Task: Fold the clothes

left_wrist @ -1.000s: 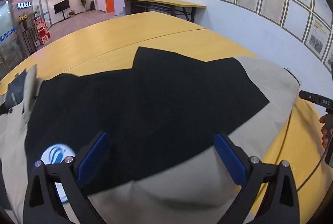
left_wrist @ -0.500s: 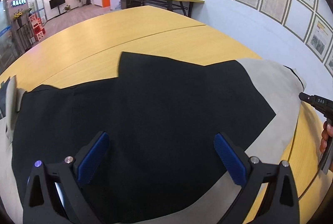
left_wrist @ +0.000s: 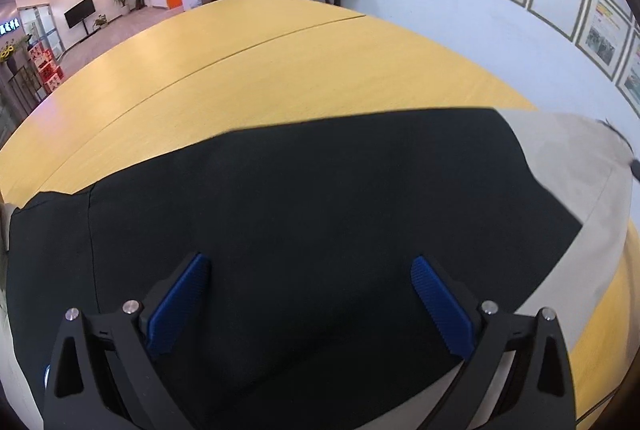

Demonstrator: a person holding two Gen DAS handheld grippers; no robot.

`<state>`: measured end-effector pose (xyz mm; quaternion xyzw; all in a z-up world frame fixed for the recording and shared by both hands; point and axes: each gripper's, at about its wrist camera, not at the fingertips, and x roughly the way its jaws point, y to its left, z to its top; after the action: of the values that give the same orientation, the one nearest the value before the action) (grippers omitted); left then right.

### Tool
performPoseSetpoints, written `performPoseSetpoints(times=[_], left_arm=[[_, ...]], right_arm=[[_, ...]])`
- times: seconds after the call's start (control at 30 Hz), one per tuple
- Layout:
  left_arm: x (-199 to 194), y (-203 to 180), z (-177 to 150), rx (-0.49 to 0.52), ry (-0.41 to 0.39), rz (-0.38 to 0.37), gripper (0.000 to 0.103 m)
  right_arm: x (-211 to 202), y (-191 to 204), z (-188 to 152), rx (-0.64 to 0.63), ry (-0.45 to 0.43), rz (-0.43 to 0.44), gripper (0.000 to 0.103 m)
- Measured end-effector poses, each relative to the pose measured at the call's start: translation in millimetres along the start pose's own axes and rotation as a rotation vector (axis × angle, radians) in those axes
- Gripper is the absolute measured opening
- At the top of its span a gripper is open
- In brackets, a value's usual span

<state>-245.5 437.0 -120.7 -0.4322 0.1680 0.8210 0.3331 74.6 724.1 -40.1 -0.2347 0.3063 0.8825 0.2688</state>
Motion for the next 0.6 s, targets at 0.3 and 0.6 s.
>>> performPoseSetpoints(times=[0.3, 0.6], left_arm=[[-108.2, 43.3, -35.3, -0.161, -0.18, -0.01, 0.103], [-383.1, 150.8, -183.1, -0.411, -0.296, 0.254, 0.103]], right_arm=[[-49.1, 61.0, 27.1, -0.159, -0.104, 0.051, 0.0], [-118.5, 326.7, 17.0, -0.627, -0.21, 0.507, 0.0]])
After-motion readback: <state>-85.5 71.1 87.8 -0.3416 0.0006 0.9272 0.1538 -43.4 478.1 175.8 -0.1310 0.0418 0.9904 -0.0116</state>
